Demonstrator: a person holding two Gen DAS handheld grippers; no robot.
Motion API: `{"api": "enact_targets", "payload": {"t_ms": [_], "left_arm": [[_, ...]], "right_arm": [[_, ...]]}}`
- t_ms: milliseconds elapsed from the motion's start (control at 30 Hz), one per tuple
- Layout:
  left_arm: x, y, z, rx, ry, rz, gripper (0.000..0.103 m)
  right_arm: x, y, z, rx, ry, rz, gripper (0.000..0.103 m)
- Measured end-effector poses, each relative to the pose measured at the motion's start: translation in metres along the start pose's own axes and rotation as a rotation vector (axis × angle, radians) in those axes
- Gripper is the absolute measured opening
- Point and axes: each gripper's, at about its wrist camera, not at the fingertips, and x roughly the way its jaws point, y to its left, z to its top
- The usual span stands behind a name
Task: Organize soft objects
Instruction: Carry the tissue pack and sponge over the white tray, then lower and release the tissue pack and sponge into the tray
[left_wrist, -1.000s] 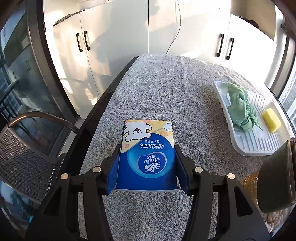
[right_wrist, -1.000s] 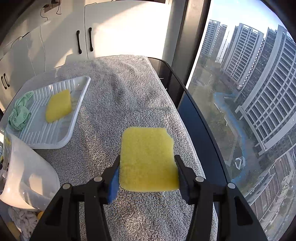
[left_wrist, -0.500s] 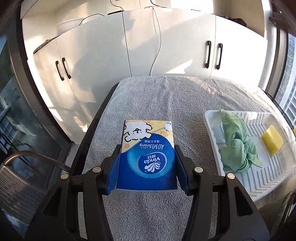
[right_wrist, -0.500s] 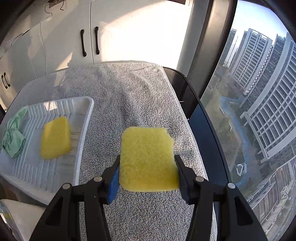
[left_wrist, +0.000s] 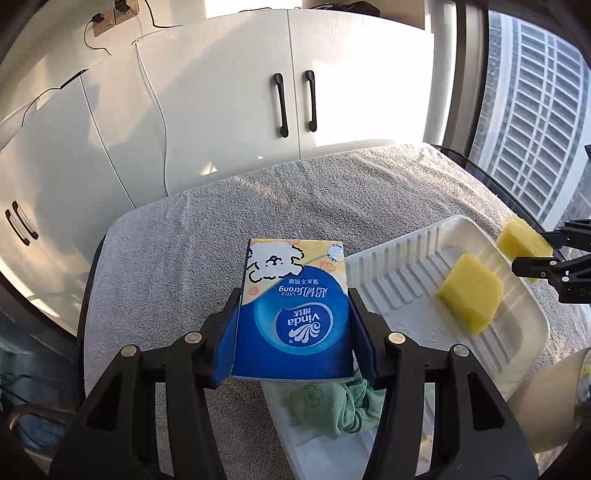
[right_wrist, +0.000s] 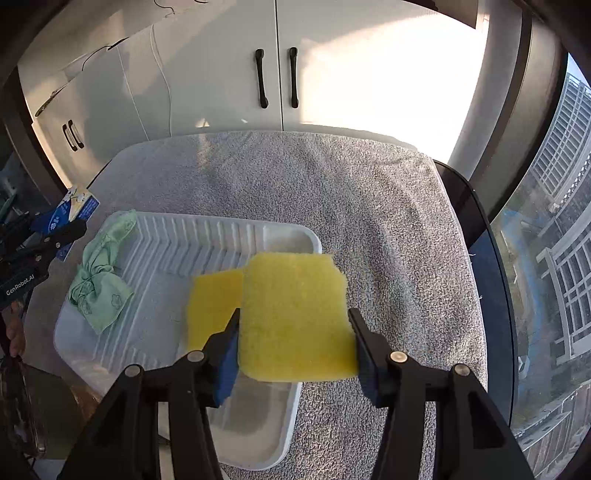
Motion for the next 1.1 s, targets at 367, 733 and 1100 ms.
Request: {"api": "enact_targets", "payload": {"t_ms": [367, 733, 1100], "left_arm": [[0.043, -0.044, 0.02, 0.145, 0.23, -0.162, 0.051], [0.06, -0.065, 0.012, 0.221, 0.317, -0.135, 0.052], [0.054, -0.058, 0.013, 0.176, 0.291, -0.178, 0.064]], "right_arm": [[0.021, 0.002, -0.006, 0.097, 0.216, 0.14, 0.056], [0.031, 0.02, 0.001, 0.088, 0.29, 0.162, 0.057], [0.041, 0.032, -0.001, 0.001, 0.319, 0.21, 0.076]]}}
